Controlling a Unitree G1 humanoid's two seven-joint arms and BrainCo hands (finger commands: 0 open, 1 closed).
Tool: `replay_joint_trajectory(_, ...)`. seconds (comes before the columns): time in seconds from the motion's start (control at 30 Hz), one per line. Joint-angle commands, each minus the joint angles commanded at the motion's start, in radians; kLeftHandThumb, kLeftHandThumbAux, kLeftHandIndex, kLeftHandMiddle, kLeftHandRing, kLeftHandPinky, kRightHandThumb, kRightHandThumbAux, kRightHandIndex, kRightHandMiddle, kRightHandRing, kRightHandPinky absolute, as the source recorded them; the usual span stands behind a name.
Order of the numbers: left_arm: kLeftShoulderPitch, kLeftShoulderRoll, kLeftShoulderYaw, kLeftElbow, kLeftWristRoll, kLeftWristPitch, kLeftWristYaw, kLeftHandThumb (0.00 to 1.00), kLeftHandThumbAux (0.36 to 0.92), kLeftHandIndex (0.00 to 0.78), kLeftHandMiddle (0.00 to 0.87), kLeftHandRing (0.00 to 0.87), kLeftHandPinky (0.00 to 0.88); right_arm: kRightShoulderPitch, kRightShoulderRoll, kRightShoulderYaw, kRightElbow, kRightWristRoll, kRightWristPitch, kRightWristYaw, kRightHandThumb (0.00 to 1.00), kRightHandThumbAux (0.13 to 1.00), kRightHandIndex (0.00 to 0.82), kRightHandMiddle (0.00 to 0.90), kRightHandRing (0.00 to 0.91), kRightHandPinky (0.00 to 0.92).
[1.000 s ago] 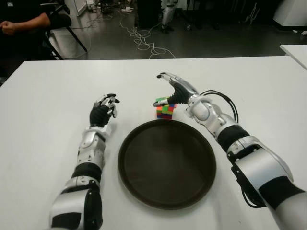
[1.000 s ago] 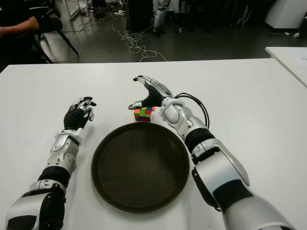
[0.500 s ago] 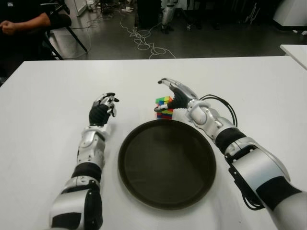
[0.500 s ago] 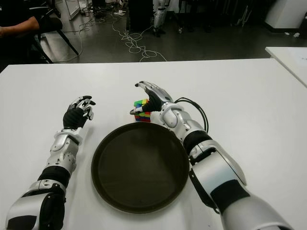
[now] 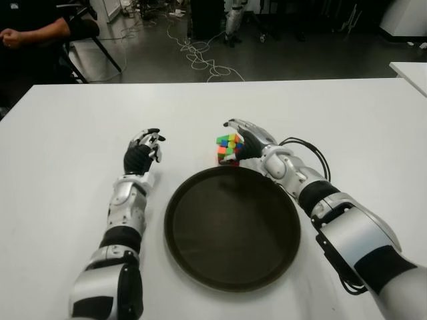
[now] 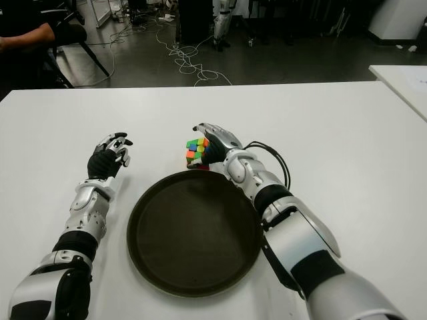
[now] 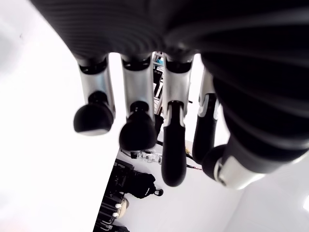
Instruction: Pick up the Rubik's Cube and put it in the plate
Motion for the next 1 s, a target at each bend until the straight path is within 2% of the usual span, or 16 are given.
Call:
replay_joint_trajectory(0.37, 0.005, -0.004, 0.004, -0.021, -0.012, 0.026, -0.002, 0.852, 0.662, 0.414, 0.539, 0.780, 0.811, 0.007, 0.005, 0.003, 0.009, -0.018, 0.017, -0.028, 0.000, 0.672, 0.000, 0.003, 0.004, 0.025)
replay_joint_trajectory(1.0, 0.006, -0.004, -0.002, -0.026, -0.006, 0.035, 0.000, 0.855, 0.659, 0.419, 0.551, 0.773, 0.807, 0.030, 0.007, 0.011, 0.028, -0.029, 0.015, -0.053, 0.000, 0.711, 0.021, 0.018, 0.028, 0.041)
